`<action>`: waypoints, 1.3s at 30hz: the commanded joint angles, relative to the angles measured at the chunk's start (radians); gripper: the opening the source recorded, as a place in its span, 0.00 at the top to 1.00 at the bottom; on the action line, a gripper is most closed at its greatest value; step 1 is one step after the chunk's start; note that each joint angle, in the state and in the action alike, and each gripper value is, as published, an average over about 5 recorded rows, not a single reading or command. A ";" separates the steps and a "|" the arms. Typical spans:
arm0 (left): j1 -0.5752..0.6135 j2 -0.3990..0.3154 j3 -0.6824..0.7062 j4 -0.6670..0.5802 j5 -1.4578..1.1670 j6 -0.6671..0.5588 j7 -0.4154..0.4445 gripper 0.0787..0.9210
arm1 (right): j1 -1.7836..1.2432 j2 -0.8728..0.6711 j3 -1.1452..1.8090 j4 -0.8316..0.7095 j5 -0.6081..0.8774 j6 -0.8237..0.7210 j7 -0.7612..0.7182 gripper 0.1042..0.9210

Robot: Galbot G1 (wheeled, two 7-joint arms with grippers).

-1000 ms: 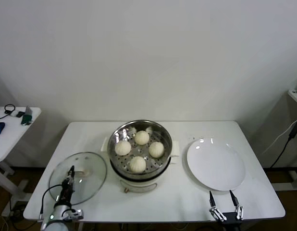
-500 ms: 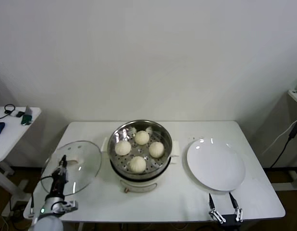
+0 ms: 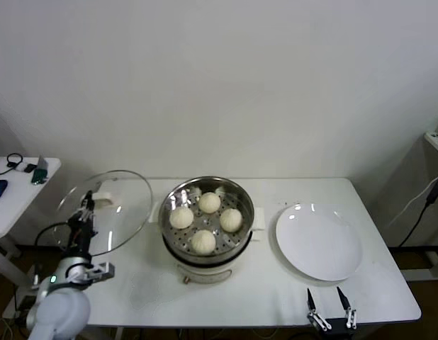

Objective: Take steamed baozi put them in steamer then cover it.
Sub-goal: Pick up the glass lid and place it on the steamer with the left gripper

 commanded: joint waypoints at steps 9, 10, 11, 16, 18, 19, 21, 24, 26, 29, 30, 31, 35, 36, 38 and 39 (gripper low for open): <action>-0.174 -0.126 0.469 -0.126 0.315 0.260 0.243 0.93 | 0.038 0.003 -0.040 -0.046 -0.010 0.026 0.003 0.12; -0.186 -0.154 0.493 -0.107 0.346 0.260 0.246 0.93 | 0.042 0.003 -0.044 -0.052 -0.010 0.029 0.003 0.12; -0.199 -0.181 0.513 -0.089 0.375 0.259 0.247 0.93 | 0.046 0.003 -0.048 -0.057 -0.009 0.033 0.004 0.12; -0.233 -0.322 0.577 -0.008 0.504 0.247 0.248 0.93 | 0.057 -0.002 -0.056 -0.076 0.004 0.043 0.006 0.12; -0.232 -0.358 0.592 0.019 0.536 0.242 0.248 0.93 | 0.058 -0.008 -0.056 -0.079 0.014 0.047 0.007 0.12; -0.230 -0.374 0.599 0.032 0.550 0.240 0.247 0.93 | 0.059 -0.012 -0.055 -0.081 0.019 0.049 0.008 0.12; -0.225 -0.394 0.607 0.057 0.574 0.236 0.242 0.93 | 0.059 -0.019 -0.053 -0.082 0.030 0.053 0.009 0.12; -0.218 -0.420 0.616 0.088 0.605 0.233 0.233 0.93 | 0.058 -0.029 -0.052 -0.085 0.045 0.060 0.011 0.12; -0.216 -0.435 0.620 0.102 0.617 0.234 0.227 0.93 | 0.057 -0.036 -0.052 -0.090 0.048 0.064 0.012 0.12; -0.216 -0.453 0.622 0.124 0.629 0.234 0.218 0.93 | 0.057 -0.041 -0.052 -0.096 0.049 0.069 0.012 0.12; -0.216 -0.455 0.622 0.130 0.630 0.235 0.216 0.93 | 0.056 -0.041 -0.052 -0.097 0.049 0.070 0.012 0.12; -0.216 -0.457 0.622 0.135 0.632 0.235 0.214 0.93 | 0.056 -0.041 -0.052 -0.098 0.049 0.071 0.012 0.12; -0.219 -0.453 0.620 0.144 0.631 0.238 0.212 0.93 | 0.057 -0.040 -0.052 -0.100 0.049 0.075 0.012 0.12; -0.219 -0.452 0.619 0.146 0.631 0.239 0.212 0.93 | 0.056 -0.040 -0.052 -0.100 0.049 0.075 0.012 0.12; -0.219 -0.449 0.616 0.150 0.633 0.240 0.212 0.93 | 0.056 -0.040 -0.052 -0.100 0.050 0.076 0.011 0.12; -0.219 -0.448 0.615 0.151 0.635 0.239 0.213 0.93 | 0.055 -0.041 -0.051 -0.100 0.050 0.077 0.011 0.12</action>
